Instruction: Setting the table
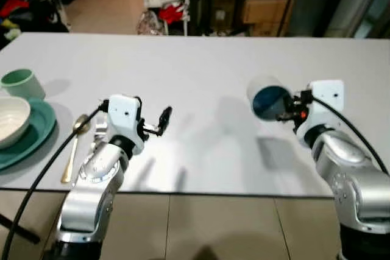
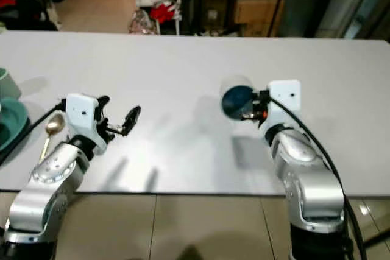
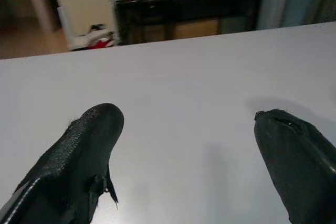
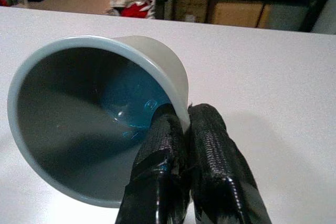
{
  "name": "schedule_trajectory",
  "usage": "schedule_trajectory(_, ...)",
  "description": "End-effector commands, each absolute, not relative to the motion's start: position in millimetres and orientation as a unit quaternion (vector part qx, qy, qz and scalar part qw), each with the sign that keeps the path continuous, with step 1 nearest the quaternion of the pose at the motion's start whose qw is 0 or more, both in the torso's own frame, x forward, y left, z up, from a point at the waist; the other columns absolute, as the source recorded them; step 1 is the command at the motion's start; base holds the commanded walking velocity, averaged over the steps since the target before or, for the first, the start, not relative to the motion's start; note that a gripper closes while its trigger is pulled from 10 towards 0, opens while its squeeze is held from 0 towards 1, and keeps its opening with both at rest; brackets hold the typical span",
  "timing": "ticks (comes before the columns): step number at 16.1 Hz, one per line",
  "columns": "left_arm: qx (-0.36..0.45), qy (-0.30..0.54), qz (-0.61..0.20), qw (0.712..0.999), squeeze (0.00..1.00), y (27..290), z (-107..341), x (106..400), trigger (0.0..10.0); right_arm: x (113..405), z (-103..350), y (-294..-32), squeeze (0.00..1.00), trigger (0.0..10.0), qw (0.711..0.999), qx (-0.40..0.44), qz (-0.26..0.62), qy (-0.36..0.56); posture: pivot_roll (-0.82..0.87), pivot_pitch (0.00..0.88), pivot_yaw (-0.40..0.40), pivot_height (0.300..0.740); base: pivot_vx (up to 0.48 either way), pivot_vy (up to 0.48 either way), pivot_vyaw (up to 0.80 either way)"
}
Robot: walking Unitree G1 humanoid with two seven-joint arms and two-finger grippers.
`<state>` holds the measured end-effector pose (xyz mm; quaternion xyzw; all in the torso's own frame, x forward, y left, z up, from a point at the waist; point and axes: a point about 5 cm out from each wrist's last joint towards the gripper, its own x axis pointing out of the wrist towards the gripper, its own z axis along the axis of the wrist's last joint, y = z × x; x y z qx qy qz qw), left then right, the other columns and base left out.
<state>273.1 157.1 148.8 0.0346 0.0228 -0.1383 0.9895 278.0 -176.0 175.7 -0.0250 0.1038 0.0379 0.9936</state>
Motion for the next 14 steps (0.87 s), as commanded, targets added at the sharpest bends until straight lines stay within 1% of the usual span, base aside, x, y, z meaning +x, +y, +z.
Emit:
schedule_trajectory(1, 0.038, 0.021, -0.128, 0.991, 0.0, 162, 151, 273, 10.0, 279, 181, -167, 0.0, 10.0, 0.993, -0.024, 0.059, 0.095, 0.06, 0.0, 0.017, 0.74, 0.311, 0.0, 0.0)
schedule_trajectory(4, 0.037, 0.02, -0.129, 0.991, 0.0, 162, 152, 273, 10.0, 280, 182, -166, 0.0, 10.0, 0.993, -0.023, 0.063, 0.095, 0.06, 0.0, 0.016, 0.74, 0.31, 0.0, 0.0)
schedule_trajectory(6, 0.038, 0.02, -0.13, 0.991, 0.0, 163, 152, 273, 10.0, 282, 181, -163, 0.0, 10.0, 0.99, -0.021, 0.087, 0.11, 0.07, 0.0, 0.015, 0.74, 0.3, 0.0, 0.0)
schedule_trajectory(8, 0.043, 0.021, -0.137, 0.989, 0.0, 163, 153, 273, 10.0, 285, 180, -160, 0.0, 10.0, 0.985, -0.029, 0.116, 0.127, 0.07, 0.0, 0.018, 0.74, 0.0, 0.0, 0.0)
schedule_trajectory(9, 0.053, 0.023, -0.157, 0.986, 0.0, 160, 154, 272, 10.0, 290, 180, -156, 0.0, 10.0, 0.981, -0.035, 0.138, 0.134, 0.07, 0.0, 0.019, 0.74, 0.0, 0.0, 0.0)
schedule_trajectory(11, 0.064, 0.028, -0.17, 0.983, 0.0, 159, 154, 272, 10.0, 302, 184, -151, 0.0, 10.0, 0.975, -0.045, 0.169, 0.135, 0.07, 0.0, 0.024, 0.74, 0.0, 0.0, 0.0)
schedule_trajectory(13, 0.07, 0.033, -0.172, 0.982, 0.0, 160, 154, 273, 10.0, 326, 187, -146, 0.0, 10.0, 0.966, -0.057, 0.203, 0.151, 0.07, 0.0, 0.029, 0.74, 0.0, 0.0, 0.0)
schedule_trajectory(14, 0.078, 0.041, -0.189, 0.978, 0.0, 159, 154, 272, 10.0, 341, 184, -146, 0.0, 10.0, 0.957, -0.056, 0.223, 0.178, 0.07, 0.0, 0.029, 0.74, 0.0, 0.0, 0.0)
